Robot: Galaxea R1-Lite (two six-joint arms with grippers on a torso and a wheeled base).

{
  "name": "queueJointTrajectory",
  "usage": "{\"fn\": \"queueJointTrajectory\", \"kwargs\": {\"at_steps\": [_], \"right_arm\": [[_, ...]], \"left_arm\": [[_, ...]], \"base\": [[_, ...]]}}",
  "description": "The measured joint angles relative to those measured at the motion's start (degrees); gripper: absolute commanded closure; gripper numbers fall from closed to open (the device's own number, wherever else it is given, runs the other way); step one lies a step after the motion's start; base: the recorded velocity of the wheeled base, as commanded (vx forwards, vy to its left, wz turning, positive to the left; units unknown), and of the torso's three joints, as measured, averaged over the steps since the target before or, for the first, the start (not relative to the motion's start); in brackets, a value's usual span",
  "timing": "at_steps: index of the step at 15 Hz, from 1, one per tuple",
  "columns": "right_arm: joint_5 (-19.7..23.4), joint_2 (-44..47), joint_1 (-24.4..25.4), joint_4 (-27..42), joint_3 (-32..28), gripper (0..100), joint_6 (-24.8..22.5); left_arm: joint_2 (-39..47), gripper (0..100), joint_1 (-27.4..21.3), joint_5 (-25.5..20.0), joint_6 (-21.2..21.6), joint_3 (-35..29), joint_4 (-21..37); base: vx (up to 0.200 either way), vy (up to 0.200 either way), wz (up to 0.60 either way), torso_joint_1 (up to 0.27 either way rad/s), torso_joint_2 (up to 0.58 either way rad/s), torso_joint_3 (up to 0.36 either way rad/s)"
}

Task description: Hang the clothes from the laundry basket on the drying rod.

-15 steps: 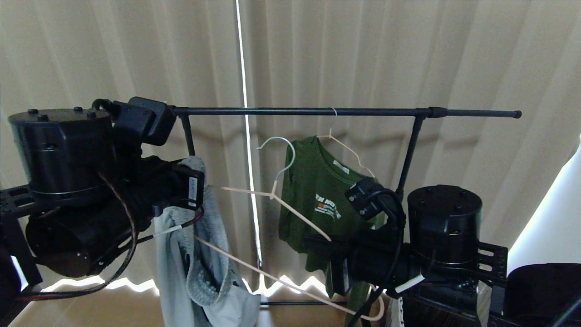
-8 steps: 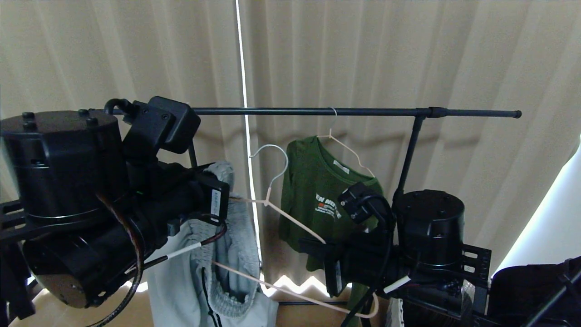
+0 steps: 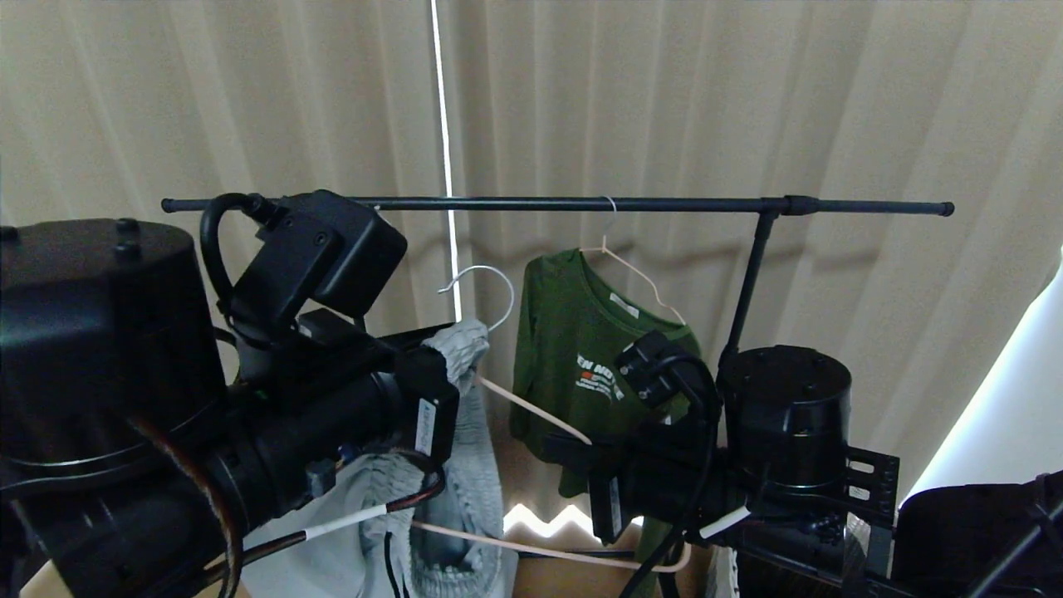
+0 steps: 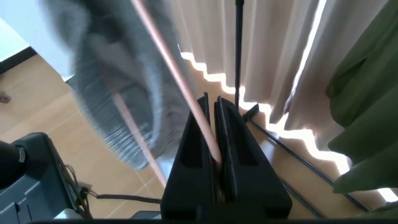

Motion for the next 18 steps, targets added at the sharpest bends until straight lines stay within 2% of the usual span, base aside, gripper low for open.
{"fn": "queueJointTrajectory", "kwargs": {"at_steps": [4,14,15,18], "right_arm": [[-0.9,-1.4,-1.6,0.1,-0.9,100,-0.1],[-2.1,-6.6,-3.1,0.2,-2.0,100,-0.4],[-2.1,-7.0,-3.2,0.2,-2.0,100,-0.4],[-2.3,-7.8,-3.3,-0.5,-1.9,100,-0.3]], "left_arm": [[-2.9,100,0.1,-3.4,0.2,5.5,-0.3],[-3.4,100,0.1,-5.4,0.4,7.6,-0.5],[-3.4,0,0.1,-5.5,0.4,7.6,-0.5],[-3.5,0,0.0,-5.7,0.4,7.6,-0.3]], "base": [[0.000,0.000,0.00,0.000,0.00,0.000],[0.000,0.000,0.00,0.000,0.00,0.000],[0.000,0.000,0.00,0.000,0.00,0.000],[0.000,0.000,0.00,0.000,0.00,0.000]]}}
